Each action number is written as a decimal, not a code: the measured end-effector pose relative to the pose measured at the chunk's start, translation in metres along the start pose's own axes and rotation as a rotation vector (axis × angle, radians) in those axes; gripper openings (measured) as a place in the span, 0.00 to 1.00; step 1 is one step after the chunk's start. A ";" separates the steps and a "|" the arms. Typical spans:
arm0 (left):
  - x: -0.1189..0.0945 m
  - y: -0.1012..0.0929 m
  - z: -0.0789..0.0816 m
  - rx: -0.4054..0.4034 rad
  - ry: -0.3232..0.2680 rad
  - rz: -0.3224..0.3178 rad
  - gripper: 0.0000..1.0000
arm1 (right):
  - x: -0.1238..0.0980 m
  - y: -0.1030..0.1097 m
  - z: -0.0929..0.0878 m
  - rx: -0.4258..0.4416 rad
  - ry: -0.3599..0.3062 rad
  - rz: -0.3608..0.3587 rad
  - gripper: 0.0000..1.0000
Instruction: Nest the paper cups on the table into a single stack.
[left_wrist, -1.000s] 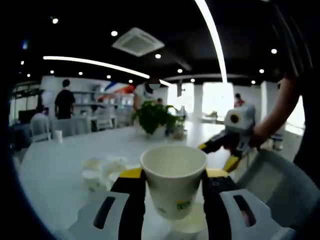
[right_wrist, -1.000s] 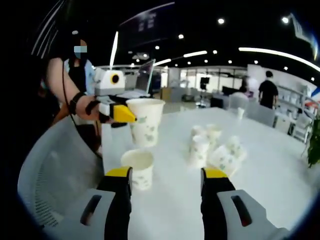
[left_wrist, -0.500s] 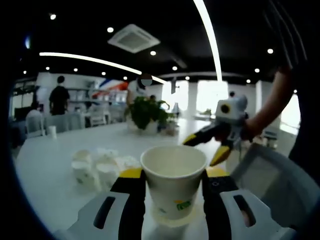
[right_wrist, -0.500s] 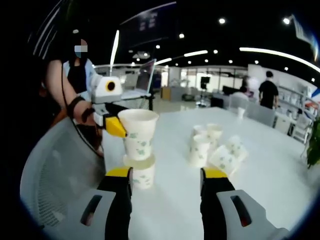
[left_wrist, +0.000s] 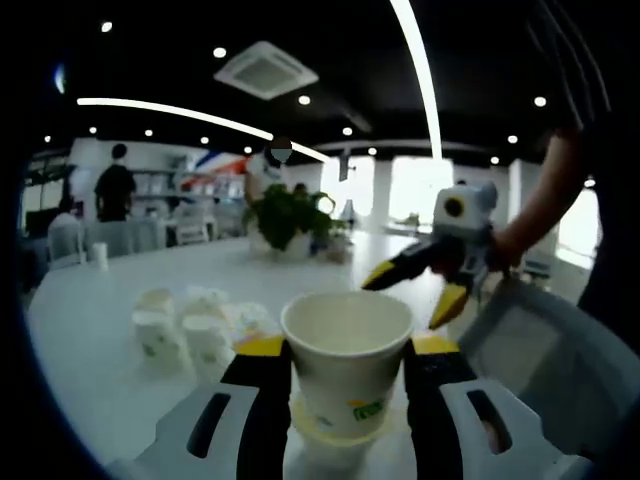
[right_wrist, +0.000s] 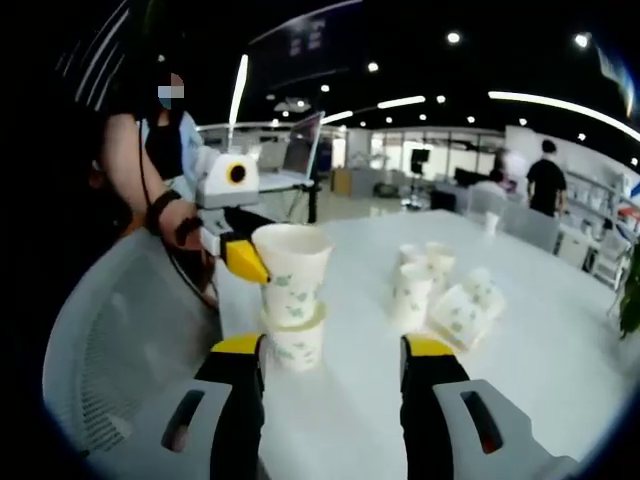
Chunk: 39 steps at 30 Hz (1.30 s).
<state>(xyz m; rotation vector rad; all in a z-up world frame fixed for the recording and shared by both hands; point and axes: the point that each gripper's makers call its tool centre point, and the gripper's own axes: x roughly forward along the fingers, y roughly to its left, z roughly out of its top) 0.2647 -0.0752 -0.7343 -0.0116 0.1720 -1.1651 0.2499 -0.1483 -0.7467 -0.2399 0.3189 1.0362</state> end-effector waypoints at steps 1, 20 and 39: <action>0.000 0.000 -0.001 0.001 0.001 0.000 0.43 | -0.001 0.000 0.000 0.006 -0.001 -0.002 0.51; -0.003 -0.003 -0.022 -0.031 0.056 0.004 0.50 | -0.004 0.007 -0.004 0.014 0.010 0.004 0.47; -0.005 -0.005 -0.017 -0.030 0.042 0.001 0.48 | -0.003 0.010 -0.004 0.017 0.014 0.002 0.48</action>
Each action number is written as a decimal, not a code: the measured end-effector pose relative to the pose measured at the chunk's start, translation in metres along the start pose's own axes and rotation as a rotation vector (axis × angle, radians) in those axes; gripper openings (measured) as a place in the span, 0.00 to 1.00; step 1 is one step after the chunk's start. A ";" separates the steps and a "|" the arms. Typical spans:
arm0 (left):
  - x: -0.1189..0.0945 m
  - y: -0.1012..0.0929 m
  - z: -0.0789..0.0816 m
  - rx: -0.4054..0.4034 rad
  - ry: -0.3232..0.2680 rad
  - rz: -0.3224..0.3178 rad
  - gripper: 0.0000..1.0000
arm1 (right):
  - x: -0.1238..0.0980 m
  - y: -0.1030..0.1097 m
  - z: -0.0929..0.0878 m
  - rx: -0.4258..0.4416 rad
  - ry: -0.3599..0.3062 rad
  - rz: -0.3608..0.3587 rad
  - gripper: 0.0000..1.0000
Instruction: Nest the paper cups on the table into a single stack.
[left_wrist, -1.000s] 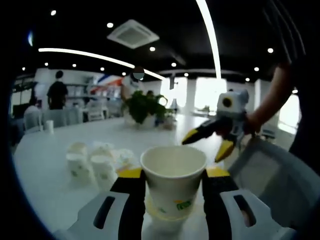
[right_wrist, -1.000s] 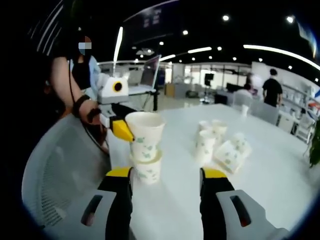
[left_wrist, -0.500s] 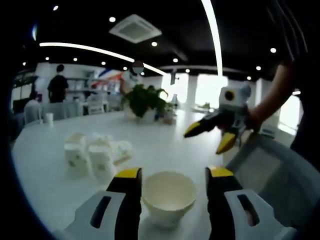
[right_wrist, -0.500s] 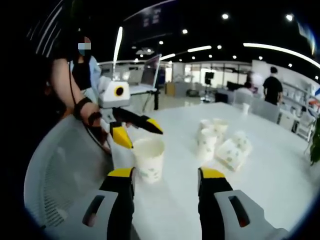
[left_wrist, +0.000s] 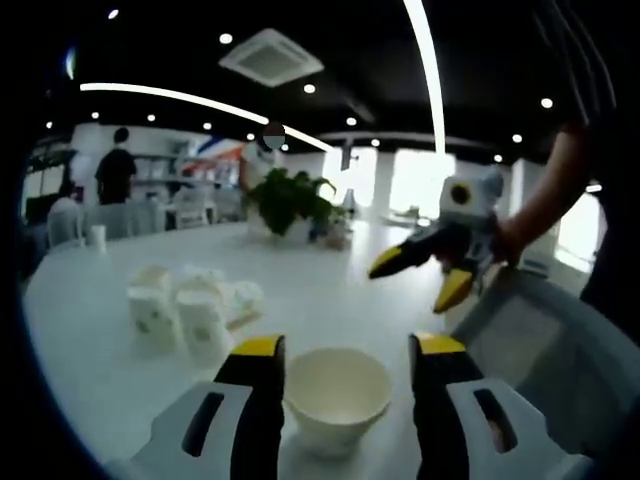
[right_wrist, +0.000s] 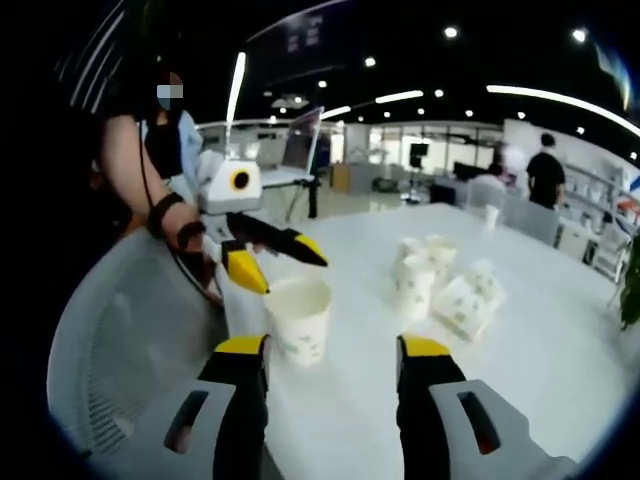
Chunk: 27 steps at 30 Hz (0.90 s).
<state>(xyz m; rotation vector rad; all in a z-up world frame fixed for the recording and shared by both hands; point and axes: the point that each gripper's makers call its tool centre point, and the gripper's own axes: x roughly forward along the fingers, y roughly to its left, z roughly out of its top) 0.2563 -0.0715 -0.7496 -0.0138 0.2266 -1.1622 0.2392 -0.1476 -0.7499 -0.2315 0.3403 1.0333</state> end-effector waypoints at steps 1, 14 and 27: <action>0.000 0.000 0.001 0.000 -0.001 0.001 0.49 | 0.000 0.000 0.000 -0.001 -0.001 -0.001 0.49; -0.011 0.017 0.017 -0.005 -0.021 0.053 0.56 | 0.006 -0.012 0.009 -0.010 -0.020 -0.017 0.52; -0.018 0.035 0.030 0.006 -0.036 0.112 0.68 | 0.011 -0.033 0.016 -0.013 -0.044 -0.066 0.69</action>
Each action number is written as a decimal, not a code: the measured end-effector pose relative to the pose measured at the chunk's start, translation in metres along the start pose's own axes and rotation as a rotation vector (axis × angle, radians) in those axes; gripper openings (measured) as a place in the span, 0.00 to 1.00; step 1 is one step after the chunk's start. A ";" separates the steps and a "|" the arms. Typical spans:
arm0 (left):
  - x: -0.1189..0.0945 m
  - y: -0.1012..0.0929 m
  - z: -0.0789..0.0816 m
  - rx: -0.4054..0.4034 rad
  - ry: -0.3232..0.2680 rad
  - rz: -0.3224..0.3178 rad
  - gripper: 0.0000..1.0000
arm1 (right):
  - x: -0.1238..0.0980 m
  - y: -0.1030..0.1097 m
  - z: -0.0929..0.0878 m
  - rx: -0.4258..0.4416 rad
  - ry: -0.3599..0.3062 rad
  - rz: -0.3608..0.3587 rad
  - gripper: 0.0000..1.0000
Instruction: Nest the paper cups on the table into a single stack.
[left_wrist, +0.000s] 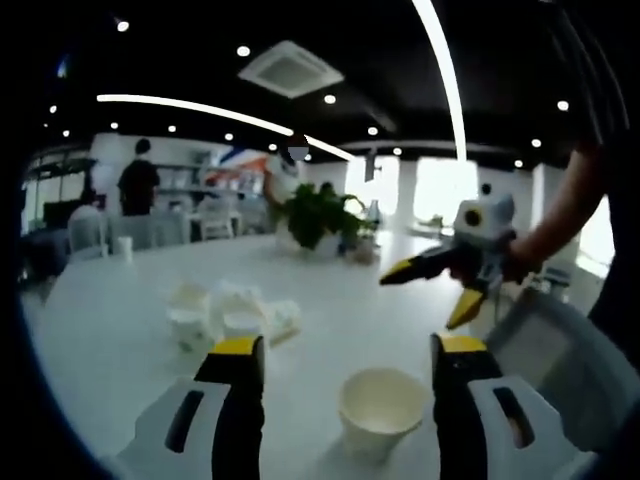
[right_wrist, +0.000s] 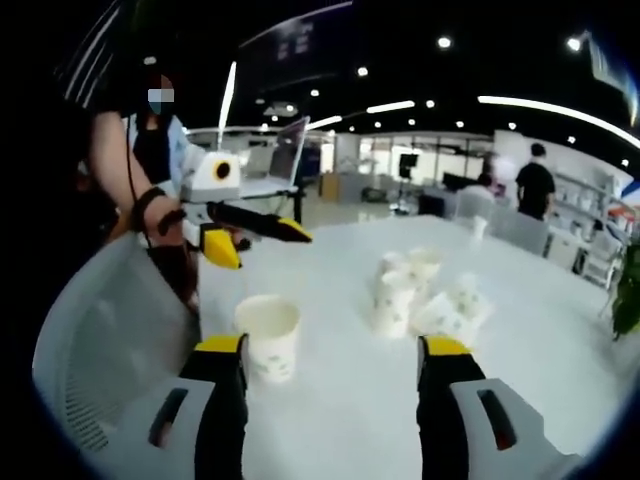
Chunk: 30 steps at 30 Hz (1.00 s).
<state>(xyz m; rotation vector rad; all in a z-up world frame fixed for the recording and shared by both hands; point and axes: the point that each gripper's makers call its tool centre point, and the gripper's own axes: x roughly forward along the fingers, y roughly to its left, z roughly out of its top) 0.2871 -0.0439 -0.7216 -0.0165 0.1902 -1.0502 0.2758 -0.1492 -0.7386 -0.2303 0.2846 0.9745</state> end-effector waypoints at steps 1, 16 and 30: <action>0.000 0.000 0.000 -0.008 -0.001 0.001 0.69 | 0.001 -0.002 0.001 0.003 -0.004 0.000 0.70; -0.005 -0.002 0.004 -0.020 -0.033 0.043 0.96 | 0.026 -0.044 -0.005 0.005 -0.016 -0.030 0.92; -0.006 0.001 0.001 -0.042 -0.039 0.064 0.99 | 0.040 -0.064 0.002 -0.023 -0.033 -0.048 1.00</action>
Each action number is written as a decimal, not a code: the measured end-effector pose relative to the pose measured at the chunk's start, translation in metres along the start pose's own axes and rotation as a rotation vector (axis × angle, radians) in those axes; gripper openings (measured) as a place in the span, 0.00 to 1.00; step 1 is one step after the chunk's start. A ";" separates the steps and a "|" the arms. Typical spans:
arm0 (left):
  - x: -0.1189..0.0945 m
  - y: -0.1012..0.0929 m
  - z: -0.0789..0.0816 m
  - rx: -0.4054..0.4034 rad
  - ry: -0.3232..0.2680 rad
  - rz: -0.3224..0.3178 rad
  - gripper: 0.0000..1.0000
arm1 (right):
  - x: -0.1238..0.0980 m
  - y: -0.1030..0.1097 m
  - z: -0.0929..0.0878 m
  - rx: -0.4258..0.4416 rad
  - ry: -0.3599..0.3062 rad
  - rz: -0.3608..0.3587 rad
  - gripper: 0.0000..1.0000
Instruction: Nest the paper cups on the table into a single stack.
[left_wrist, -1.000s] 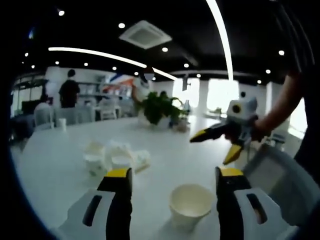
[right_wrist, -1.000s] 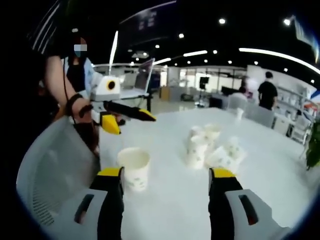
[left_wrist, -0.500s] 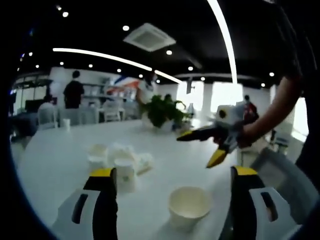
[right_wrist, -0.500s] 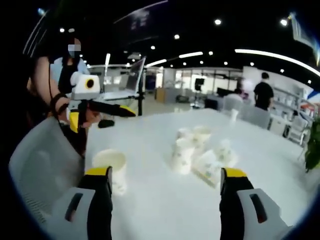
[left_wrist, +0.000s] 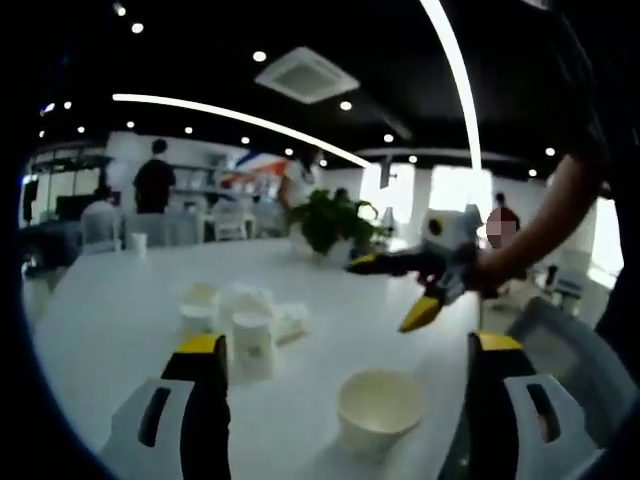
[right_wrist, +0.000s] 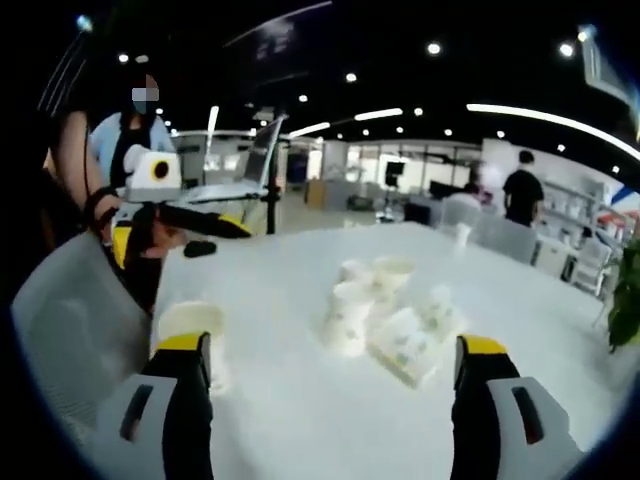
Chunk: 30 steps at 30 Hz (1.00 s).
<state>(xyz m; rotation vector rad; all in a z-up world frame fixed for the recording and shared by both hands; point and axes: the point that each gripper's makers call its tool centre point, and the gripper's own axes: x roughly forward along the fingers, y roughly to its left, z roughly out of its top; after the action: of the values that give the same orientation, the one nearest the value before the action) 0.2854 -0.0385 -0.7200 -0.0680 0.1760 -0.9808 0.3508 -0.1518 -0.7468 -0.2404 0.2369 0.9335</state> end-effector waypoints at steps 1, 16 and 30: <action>0.000 0.000 0.001 0.007 -0.006 0.001 0.99 | 0.002 -0.003 0.001 -0.002 -0.001 -0.001 1.00; -0.001 0.004 -0.004 -0.005 0.009 0.025 0.99 | 0.048 -0.054 0.009 -0.035 -0.014 -0.011 0.95; -0.001 0.009 -0.007 -0.013 0.019 0.044 0.99 | 0.077 -0.068 0.015 -0.043 -0.027 0.023 0.93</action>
<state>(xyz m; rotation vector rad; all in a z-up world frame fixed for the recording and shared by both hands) 0.2909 -0.0323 -0.7283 -0.0666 0.2004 -0.9369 0.4522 -0.1275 -0.7494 -0.2645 0.1950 0.9652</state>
